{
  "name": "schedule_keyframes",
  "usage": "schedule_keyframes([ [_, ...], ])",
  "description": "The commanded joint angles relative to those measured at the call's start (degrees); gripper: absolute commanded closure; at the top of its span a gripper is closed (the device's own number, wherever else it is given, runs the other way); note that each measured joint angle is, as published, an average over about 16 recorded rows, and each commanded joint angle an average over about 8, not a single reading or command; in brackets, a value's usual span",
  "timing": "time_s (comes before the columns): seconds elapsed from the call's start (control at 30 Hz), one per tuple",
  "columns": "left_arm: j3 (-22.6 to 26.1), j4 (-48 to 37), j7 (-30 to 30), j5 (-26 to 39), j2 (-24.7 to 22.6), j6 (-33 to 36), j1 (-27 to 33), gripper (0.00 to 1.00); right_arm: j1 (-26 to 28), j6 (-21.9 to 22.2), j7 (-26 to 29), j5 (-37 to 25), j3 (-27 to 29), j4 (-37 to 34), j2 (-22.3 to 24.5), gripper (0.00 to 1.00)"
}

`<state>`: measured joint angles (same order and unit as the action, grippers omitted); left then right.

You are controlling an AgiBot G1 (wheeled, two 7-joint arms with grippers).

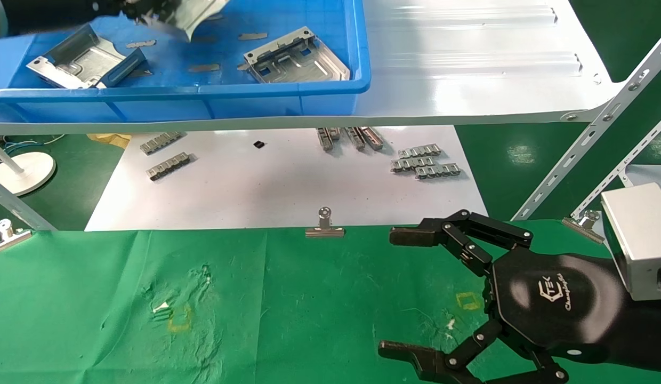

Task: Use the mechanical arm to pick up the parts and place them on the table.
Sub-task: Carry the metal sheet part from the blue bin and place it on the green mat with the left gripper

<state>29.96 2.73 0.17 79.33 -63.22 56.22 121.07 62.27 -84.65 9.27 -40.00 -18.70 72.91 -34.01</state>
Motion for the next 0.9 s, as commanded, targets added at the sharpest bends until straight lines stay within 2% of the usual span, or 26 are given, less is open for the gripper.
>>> schedule_keyframes([
  [0.03, -0.78, 0.71, 0.34, -1.12, 0.48, 1.57, 0.41, 1.00, 0.00, 0.00, 0.00, 0.00, 0.00, 0.00, 0.00, 0.00],
  [0.33, -3.10, 6.28, 9.45, -5.84, 4.57, 27.39, 0.24, 1.00, 0.00, 0.01, -0.01, 0.01, -0.02, 0.00, 0.01, 0.00],
  [0.43, -2.74, 7.66, 12.69, -6.14, 5.38, 32.86, 0.05, 1.00, 0.00, 0.01, -0.01, 0.01, -0.02, 0.00, 0.01, 0.00],
  [0.63, -0.83, 12.26, 16.63, -7.44, 7.57, 35.52, -2.02, 1.00, 0.01, 0.01, -0.01, 0.02, -0.03, 0.00, 0.01, 0.00],
  [0.9, 3.93, 25.81, 18.39, -14.70, 14.51, 35.70, -9.29, 1.00, 0.01, 0.02, -0.02, 0.03, -0.04, 0.00, 0.02, 0.00],
])
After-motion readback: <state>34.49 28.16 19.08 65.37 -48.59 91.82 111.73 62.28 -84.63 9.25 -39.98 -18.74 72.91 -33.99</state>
